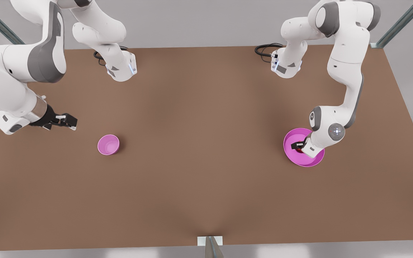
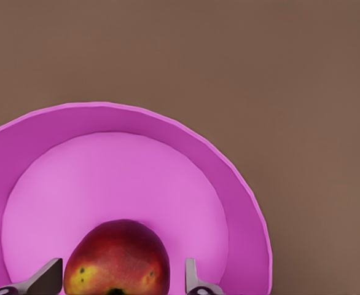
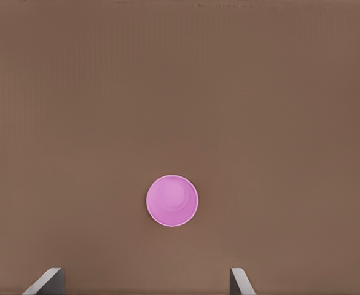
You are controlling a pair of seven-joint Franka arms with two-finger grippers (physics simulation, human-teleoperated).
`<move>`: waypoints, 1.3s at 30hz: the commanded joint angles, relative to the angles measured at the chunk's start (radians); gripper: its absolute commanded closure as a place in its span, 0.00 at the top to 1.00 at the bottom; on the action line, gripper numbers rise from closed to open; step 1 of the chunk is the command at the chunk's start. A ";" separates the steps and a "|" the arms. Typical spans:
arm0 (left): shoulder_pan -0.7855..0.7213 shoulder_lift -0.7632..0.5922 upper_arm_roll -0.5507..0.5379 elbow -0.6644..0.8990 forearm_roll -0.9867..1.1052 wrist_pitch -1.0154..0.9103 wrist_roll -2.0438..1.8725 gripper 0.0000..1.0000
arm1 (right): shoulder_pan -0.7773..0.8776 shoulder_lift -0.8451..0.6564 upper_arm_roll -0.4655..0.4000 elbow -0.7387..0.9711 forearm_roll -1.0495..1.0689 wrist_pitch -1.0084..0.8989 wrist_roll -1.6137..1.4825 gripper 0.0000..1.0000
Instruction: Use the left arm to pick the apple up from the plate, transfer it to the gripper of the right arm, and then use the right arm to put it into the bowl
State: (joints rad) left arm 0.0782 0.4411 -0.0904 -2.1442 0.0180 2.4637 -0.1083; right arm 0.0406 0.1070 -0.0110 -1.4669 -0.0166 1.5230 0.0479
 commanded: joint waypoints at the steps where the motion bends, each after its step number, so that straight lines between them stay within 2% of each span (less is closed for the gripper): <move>1: 0.000 0.002 0.000 0.001 0.002 0.008 -0.002 0.90 | -0.001 -0.001 0.000 0.000 0.001 -0.004 -0.011 1.00; 3: 0.000 0.007 0.000 0.001 0.002 0.008 -0.002 0.84 | 0.001 -0.003 0.000 0.002 0.001 -0.009 -0.013 1.00; 12: 0.000 0.034 0.000 0.013 0.002 0.023 -0.002 0.84 | -0.002 -0.004 -0.001 0.002 0.001 -0.009 -0.017 1.00; 16: 0.000 0.034 0.000 0.013 0.002 0.023 -0.002 0.77 | -0.004 -0.004 -0.001 0.002 0.003 -0.010 -0.025 1.00; 23: 0.002 0.041 0.000 0.017 0.002 0.021 -0.002 0.74 | -0.008 -0.003 -0.003 0.002 0.001 -0.009 -0.023 1.00; 25: 0.015 -0.001 0.000 0.021 0.002 0.014 0.055 0.74 | -0.015 0.000 -0.007 0.000 0.001 -0.009 -0.028 1.00; 28: 0.008 -0.151 -0.048 0.023 -0.001 -0.074 0.085 0.73 | -0.018 0.002 -0.009 0.000 0.001 -0.006 -0.030 1.00; 31: 0.008 -0.188 -0.169 0.159 -0.096 -0.256 0.093 0.70 | -0.018 0.003 -0.009 0.000 0.003 -0.001 -0.036 1.00; 33: -0.004 -0.167 -0.232 0.220 -0.213 -0.261 0.091 0.70 | -0.018 0.003 -0.009 0.002 0.001 -0.001 -0.036 1.00; 34: -0.009 -0.125 -0.268 0.263 -0.282 -0.261 0.093 0.70 | -0.018 0.003 -0.009 0.002 0.003 0.000 -0.036 1.00; 36: -0.035 -0.061 -0.313 0.372 -0.294 -0.259 0.168 0.70 | -0.018 0.003 -0.009 0.002 0.003 0.000 -0.036 1.00; 39: -0.052 0.057 -0.359 0.513 -0.592 -0.258 0.579 0.70 | -0.018 0.003 -0.009 0.002 0.003 0.000 -0.036 1.00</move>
State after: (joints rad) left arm 0.0285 0.4794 -0.4384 -1.6560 -0.3879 2.2506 0.0007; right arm 0.0236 0.1116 -0.0197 -1.4660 -0.0146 1.5220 0.0220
